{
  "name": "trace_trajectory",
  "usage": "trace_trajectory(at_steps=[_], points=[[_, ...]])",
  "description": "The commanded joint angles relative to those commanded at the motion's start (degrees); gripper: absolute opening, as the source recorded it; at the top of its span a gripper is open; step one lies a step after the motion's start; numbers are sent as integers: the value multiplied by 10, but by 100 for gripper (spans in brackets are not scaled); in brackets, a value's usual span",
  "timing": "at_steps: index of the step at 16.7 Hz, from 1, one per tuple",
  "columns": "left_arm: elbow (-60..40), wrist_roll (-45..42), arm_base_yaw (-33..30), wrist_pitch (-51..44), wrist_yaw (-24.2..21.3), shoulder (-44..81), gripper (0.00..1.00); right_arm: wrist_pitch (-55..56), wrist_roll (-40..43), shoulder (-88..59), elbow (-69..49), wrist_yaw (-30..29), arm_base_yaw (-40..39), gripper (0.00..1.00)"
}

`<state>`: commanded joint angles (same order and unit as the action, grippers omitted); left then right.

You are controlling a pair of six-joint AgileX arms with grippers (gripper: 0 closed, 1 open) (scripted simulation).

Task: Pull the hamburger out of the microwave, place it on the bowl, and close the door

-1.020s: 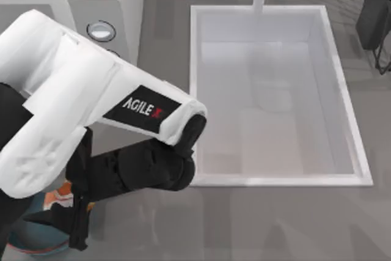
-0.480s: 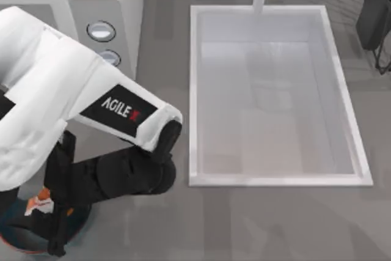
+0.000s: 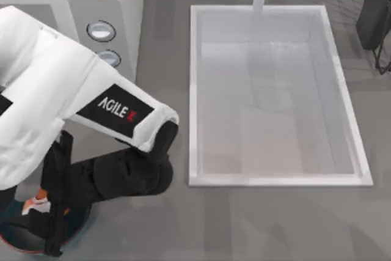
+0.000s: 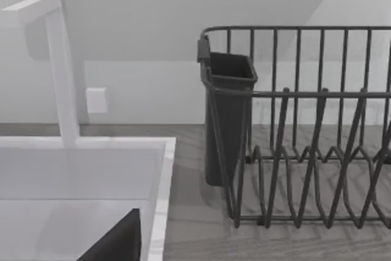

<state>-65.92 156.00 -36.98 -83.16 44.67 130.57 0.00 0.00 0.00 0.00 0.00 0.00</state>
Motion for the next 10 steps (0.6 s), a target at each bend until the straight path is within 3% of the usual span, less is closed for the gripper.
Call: trace_trajectory(at_steps=[10], points=[[0,0,0,0,0,0,98,0,0,0,0,0,0,100]])
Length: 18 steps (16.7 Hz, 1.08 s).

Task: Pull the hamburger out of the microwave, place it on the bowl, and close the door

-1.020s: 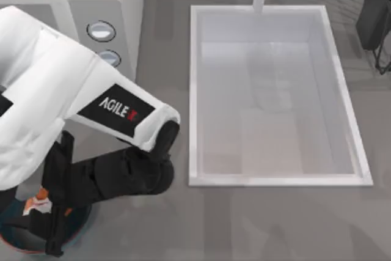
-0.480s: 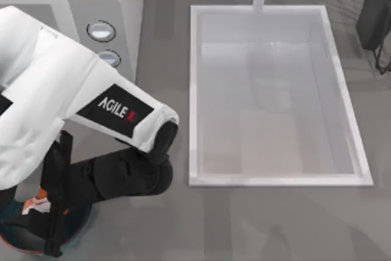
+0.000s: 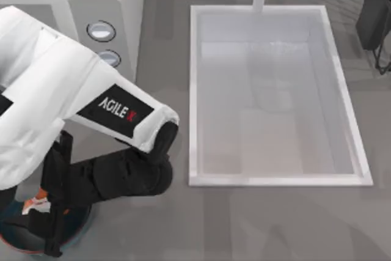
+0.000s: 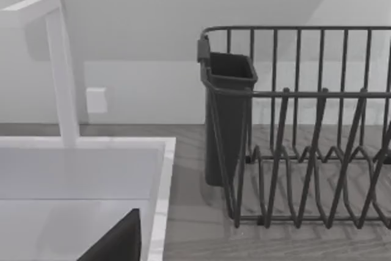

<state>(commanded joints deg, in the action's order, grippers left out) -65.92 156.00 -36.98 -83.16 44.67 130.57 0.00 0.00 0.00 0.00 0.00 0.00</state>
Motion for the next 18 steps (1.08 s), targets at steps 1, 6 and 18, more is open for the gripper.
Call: trace_trajectory(at_steps=[1,6,18], points=[[0,0,0,0,0,0,100,0,0,0,0,0,0,100],[0,0,0,0,0,0,100,0,0,0,0,0,0,100],[96,-197,53,158,-37,-189,100,0,0,0,0,0,0,100]])
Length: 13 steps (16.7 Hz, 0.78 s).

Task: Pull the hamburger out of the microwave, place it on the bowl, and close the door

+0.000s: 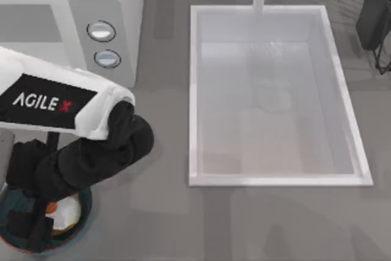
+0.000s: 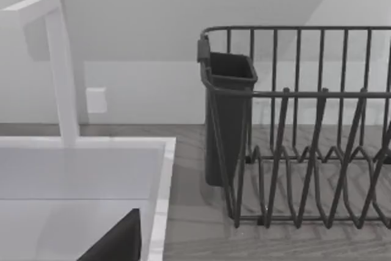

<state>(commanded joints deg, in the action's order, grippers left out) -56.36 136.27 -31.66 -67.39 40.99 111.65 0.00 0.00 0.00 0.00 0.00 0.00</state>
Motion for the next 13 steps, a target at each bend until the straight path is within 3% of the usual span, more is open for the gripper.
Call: trace_trajectory(at_steps=[4,13], points=[[99,-239,59,162,-55,-182,100,0,0,0,0,0,0,100],[360,-910,208,501,-235,-702,100,0,0,0,0,0,0,100]])
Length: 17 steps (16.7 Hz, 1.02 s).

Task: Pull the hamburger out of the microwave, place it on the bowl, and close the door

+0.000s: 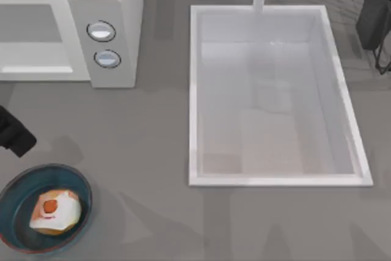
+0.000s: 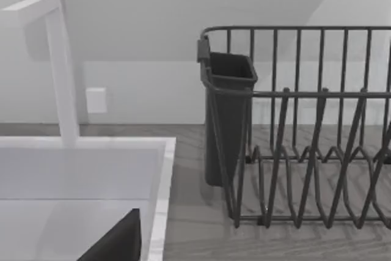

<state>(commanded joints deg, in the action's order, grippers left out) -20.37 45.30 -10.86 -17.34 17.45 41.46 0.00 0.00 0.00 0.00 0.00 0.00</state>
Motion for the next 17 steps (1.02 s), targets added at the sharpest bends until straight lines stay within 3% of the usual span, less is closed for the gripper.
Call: trace_trajectory(at_steps=[4,8,11,17], points=[[104,-245,56,100,-84,-212,100,0,0,0,0,0,0,100],[176,-398,94,156,-148,-360,100,0,0,0,0,0,0,100],[201,-448,107,172,-172,-410,100,0,0,0,0,0,0,100],[204,-453,109,173,-175,-415,100,0,0,0,0,0,0,100]])
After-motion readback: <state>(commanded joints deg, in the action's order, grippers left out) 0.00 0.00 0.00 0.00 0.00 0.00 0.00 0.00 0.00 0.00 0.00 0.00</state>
